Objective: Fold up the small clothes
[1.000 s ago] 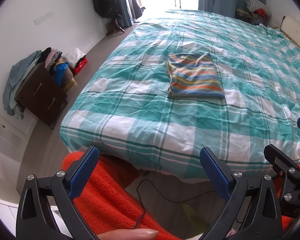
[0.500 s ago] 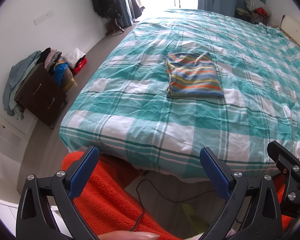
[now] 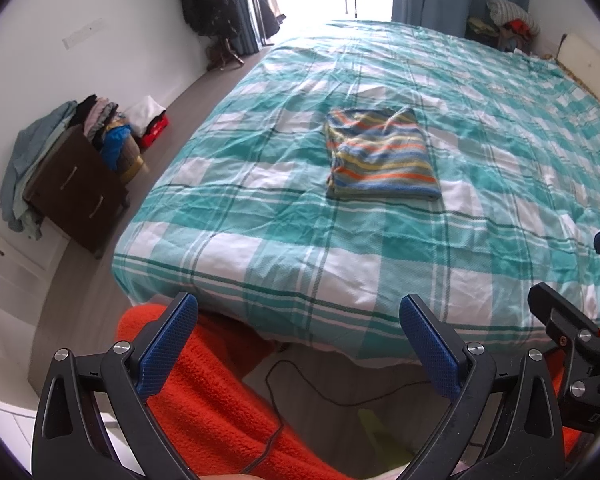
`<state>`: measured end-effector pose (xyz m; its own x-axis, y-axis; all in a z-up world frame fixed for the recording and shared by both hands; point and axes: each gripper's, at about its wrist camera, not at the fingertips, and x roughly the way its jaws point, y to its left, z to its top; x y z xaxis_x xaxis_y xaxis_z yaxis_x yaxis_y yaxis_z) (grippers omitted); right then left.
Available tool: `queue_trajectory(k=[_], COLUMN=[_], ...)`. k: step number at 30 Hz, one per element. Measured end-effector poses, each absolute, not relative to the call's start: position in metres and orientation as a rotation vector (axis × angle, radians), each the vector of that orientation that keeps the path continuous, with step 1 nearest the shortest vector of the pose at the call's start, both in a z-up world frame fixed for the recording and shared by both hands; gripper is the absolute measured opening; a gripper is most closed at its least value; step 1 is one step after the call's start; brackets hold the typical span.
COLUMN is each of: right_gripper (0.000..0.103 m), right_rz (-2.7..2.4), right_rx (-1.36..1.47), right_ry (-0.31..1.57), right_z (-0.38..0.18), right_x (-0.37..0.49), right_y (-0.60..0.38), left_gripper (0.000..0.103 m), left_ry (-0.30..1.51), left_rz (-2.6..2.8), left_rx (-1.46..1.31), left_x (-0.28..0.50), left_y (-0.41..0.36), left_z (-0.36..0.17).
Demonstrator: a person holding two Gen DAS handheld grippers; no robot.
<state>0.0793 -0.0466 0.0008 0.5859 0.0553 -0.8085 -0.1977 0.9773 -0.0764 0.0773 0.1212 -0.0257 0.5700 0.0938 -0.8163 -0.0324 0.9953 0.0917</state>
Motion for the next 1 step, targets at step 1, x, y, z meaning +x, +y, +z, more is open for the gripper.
queue_trajectory(k=[1], right_gripper=[0.103], right_rz=[0.147], right_rx=[-0.166], right_ry=[0.933], right_z=[0.0003], right_x=[0.0795], right_y=[-0.0456], left_gripper=[0.101], left_ry=[0.956], left_rz=[0.075], left_rx=[0.074], left_x=[0.0758], left_y=[0.1199], left_z=[-0.0254])
